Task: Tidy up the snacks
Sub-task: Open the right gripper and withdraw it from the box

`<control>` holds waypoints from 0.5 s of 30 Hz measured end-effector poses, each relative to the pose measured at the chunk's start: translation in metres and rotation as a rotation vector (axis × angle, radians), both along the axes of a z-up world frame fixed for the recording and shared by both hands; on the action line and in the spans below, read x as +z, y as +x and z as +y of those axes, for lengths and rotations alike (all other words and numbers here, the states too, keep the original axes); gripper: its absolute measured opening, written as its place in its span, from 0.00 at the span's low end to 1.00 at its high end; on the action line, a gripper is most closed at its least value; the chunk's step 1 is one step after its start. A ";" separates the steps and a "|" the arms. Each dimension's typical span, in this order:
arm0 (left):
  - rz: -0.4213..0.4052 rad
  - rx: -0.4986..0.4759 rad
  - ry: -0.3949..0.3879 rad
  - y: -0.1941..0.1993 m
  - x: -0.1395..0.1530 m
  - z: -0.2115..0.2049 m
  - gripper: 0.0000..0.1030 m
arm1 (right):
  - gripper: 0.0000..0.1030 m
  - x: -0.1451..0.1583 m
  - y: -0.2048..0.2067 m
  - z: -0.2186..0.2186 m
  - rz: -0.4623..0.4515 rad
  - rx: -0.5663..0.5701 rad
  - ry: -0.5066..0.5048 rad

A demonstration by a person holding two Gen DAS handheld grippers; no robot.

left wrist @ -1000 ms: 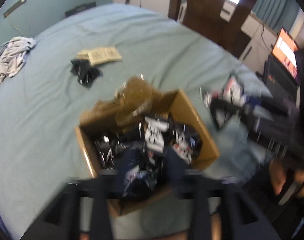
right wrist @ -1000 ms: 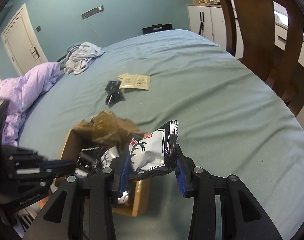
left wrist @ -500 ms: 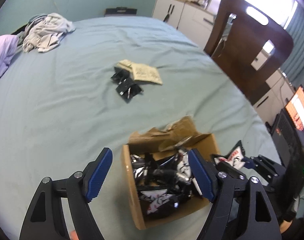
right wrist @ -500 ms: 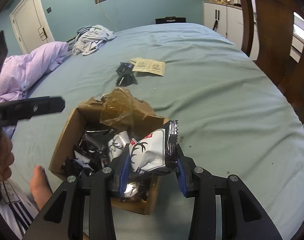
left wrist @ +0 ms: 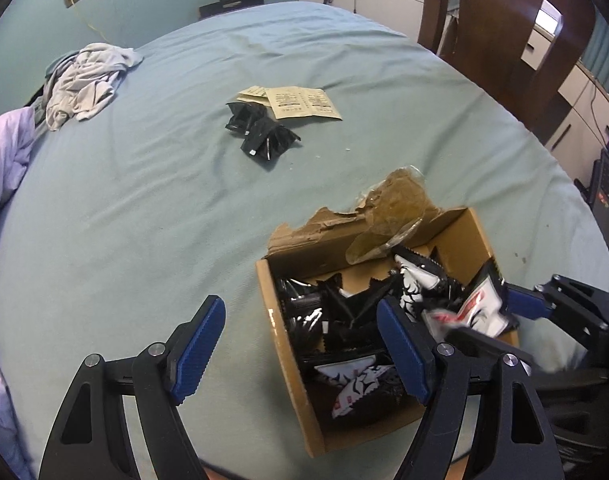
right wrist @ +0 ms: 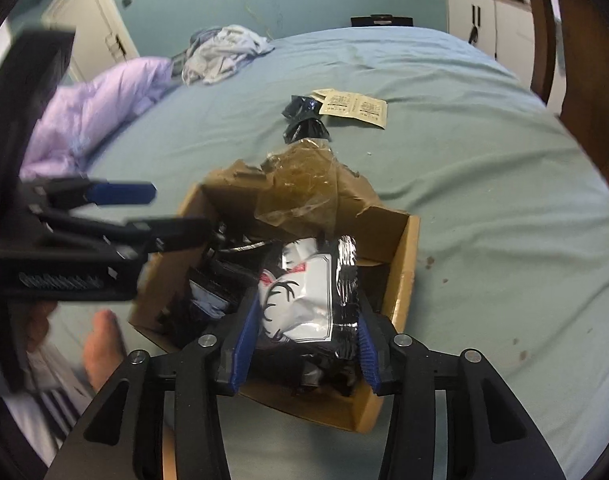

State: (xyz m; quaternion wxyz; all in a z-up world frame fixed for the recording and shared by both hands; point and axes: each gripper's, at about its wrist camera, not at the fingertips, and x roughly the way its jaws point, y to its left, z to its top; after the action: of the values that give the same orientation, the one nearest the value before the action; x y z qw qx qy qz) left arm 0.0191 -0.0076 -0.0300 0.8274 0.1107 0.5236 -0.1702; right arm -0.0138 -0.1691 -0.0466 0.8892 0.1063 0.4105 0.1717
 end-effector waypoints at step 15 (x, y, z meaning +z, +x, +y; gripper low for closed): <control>-0.064 0.120 0.002 0.005 0.013 0.020 0.77 | 0.79 0.026 -0.024 -0.051 -0.113 -0.188 0.171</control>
State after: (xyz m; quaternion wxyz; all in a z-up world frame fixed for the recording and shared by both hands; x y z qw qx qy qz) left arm 0.0237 0.0124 -0.0172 0.8523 0.0852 0.5029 -0.1160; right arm -0.0378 -0.2197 -0.0204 0.9107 0.2101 0.3319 0.1277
